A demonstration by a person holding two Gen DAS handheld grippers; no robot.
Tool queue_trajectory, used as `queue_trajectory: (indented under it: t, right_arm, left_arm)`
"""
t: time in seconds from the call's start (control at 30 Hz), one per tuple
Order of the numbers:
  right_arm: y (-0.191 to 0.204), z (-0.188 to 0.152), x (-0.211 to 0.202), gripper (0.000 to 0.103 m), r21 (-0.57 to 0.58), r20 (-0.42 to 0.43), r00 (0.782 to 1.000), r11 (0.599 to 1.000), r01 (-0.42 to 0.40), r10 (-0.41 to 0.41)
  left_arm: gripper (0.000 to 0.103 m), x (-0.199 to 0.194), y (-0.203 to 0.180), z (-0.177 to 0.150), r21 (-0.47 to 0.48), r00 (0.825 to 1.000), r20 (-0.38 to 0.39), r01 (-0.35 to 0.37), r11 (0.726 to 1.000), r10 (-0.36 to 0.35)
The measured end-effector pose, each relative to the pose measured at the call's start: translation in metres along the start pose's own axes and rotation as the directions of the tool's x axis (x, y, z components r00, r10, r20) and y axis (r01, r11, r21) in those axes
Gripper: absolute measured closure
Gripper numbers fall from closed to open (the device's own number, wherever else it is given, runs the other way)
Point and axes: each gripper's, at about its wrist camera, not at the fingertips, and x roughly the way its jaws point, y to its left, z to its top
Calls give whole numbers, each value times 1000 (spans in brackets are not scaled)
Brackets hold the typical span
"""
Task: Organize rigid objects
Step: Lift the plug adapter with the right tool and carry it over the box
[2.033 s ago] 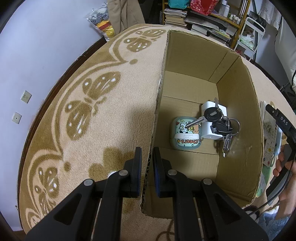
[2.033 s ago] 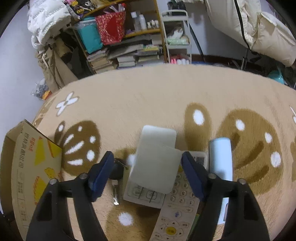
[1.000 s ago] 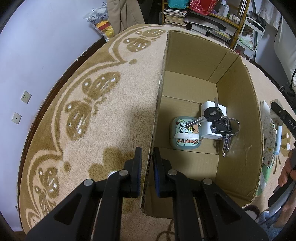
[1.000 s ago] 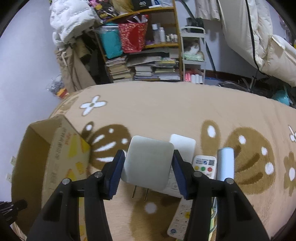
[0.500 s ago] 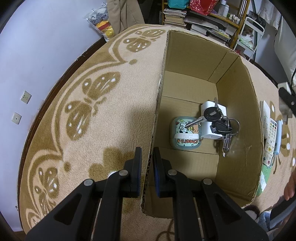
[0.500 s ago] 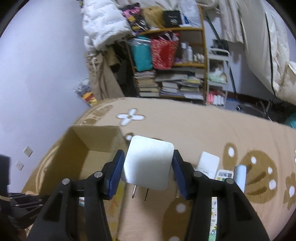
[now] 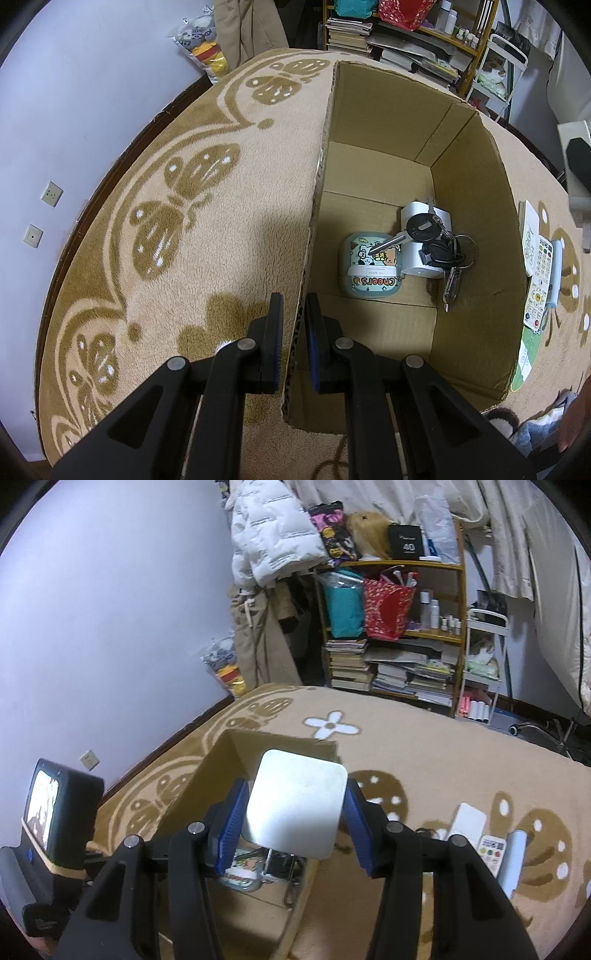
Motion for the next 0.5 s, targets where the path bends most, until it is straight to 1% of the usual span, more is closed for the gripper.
queue_trajectory:
  t: [0.23, 0.5]
  right_arm:
    - [19, -11, 10, 48, -44, -41, 999, 999, -32, 30]
    - [20, -18, 23, 48, -49, -83, 996, 998, -35, 31]
  left_arm:
    - [91, -1, 1, 0, 2, 1000, 1, -1, 1000, 1]
    - [91, -1, 0, 0, -1, 1000, 0, 3, 1000, -3]
